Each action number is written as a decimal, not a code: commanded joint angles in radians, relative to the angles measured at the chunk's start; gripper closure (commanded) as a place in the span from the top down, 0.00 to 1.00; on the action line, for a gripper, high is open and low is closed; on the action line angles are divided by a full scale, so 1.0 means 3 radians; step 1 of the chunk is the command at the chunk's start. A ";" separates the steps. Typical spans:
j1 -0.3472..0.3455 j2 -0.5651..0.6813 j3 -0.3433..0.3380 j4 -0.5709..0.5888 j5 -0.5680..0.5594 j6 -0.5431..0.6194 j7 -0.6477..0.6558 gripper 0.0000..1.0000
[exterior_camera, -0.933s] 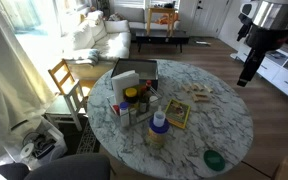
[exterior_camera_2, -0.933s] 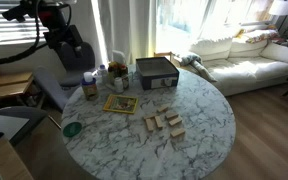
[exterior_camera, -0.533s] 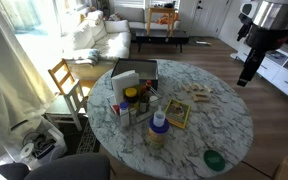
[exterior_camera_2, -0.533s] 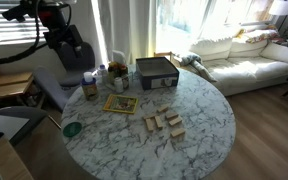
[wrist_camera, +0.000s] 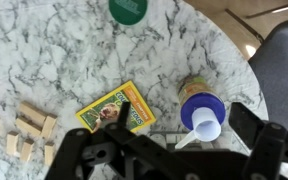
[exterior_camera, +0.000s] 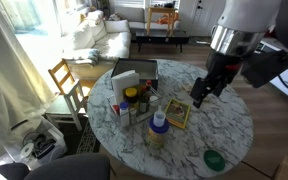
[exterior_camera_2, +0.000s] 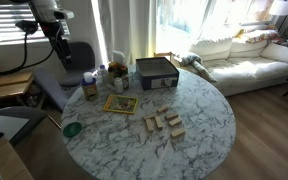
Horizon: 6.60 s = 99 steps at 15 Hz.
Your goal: Put the measuring cup on the table then unstack the yellow tins
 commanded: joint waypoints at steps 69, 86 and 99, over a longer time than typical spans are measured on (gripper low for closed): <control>-0.0427 0.1948 -0.0660 0.0782 0.0151 0.0681 -0.1242 0.19; -0.0488 0.1664 -0.0621 0.0133 0.0480 0.1138 -0.1293 0.98; 0.0035 0.1366 -0.0308 0.0551 0.0940 0.0308 -0.0253 1.00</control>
